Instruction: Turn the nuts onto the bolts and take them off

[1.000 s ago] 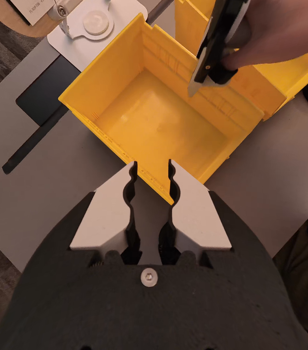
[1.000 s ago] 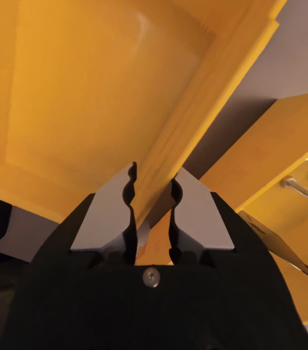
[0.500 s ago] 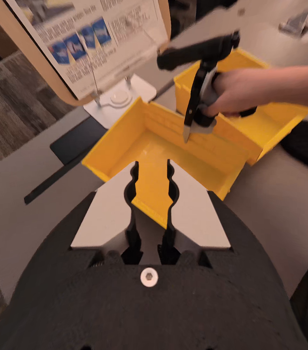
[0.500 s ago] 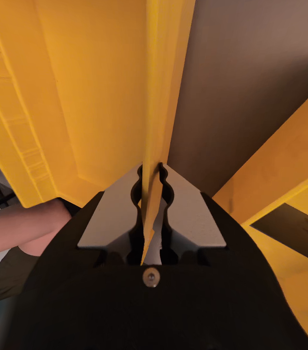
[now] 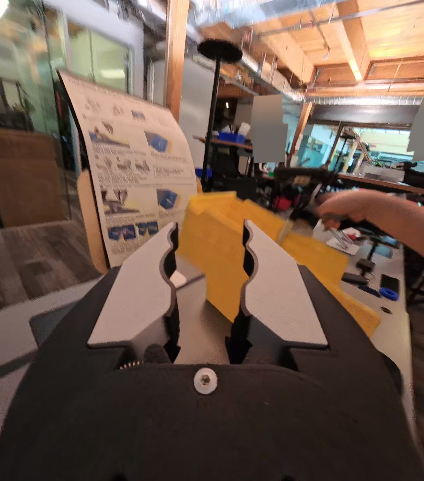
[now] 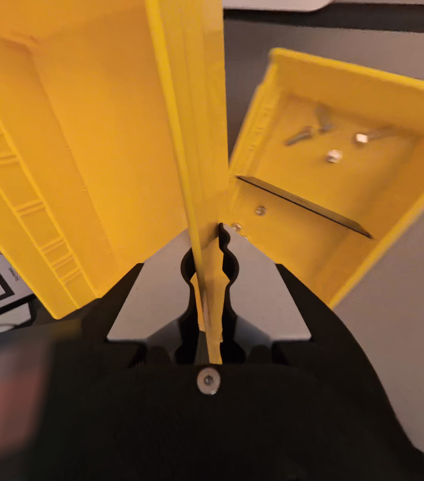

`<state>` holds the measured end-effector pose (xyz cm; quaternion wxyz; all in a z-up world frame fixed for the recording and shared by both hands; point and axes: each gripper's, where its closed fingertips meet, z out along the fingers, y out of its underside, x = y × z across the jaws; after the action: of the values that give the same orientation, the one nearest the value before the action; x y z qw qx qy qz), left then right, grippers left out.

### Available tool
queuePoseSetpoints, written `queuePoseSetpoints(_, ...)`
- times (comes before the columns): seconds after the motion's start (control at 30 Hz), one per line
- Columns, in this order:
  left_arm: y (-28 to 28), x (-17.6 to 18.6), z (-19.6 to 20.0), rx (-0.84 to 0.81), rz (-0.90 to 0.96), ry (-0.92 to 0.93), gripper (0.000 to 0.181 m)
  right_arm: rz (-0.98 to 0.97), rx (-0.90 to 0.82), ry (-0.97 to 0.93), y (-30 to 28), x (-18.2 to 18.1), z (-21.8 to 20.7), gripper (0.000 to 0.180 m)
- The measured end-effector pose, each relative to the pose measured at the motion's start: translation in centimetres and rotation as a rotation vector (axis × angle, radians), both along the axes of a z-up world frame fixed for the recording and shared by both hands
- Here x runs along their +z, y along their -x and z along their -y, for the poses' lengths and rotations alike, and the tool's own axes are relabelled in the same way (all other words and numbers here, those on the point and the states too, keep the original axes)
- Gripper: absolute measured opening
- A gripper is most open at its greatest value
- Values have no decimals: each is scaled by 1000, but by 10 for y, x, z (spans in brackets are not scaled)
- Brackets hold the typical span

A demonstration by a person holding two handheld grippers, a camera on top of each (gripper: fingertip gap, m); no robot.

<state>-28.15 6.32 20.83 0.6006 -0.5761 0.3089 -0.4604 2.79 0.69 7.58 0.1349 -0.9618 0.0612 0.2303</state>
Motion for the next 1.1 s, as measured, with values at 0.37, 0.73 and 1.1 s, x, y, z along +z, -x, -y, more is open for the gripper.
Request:
queuePoseSetpoints(0.37, -155, -154, 12, -440, -537, 410, 65, 61, -620, 2, -270, -18, 222, 15)
queuePoseSetpoints(0.73, -266, -252, 66, -533, -741, 463, 73, -56, -851, 41, -334, -116, 327, 15)
queuePoseSetpoints(1.1, -267, -305, 67, -441, -1018, 363, 68, 13, -730, 43, -322, -162, 304, 16)
